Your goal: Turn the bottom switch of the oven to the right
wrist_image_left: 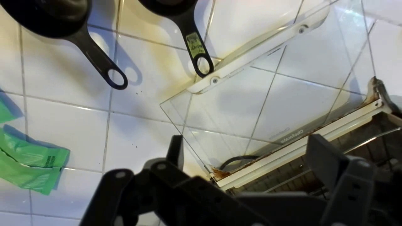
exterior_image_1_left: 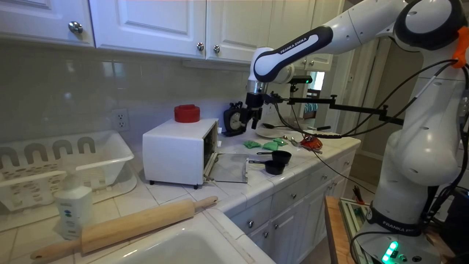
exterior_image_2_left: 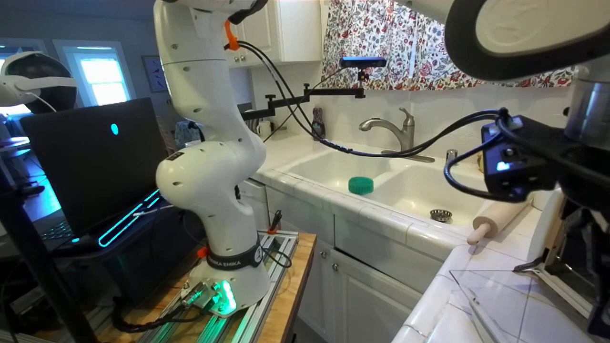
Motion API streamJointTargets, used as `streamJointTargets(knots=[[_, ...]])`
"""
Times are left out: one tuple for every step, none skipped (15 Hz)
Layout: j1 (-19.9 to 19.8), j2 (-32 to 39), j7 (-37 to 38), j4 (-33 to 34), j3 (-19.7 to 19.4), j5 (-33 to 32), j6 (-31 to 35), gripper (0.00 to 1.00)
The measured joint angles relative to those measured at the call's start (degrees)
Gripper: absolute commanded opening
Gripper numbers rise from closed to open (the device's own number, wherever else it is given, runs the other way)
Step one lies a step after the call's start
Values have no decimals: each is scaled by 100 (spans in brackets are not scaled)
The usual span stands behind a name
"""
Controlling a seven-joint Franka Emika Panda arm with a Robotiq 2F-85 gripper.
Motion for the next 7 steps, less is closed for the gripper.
streamJointTargets(knots=[[-3, -124, 68, -65, -1, -82, -90, 100], [-6, -235, 98, -121, -3, -166, -140, 100], [-8, -337, 108, -179, -4, -212, -150, 100], [-9, -404, 111, -227, -4, -230, -151, 100], [-9, -443, 111, -253, -4, -234, -151, 100], [-9, -458, 111, -268, -5, -235, -151, 100], [-9, -459, 111, -279, -5, -237, -151, 100]])
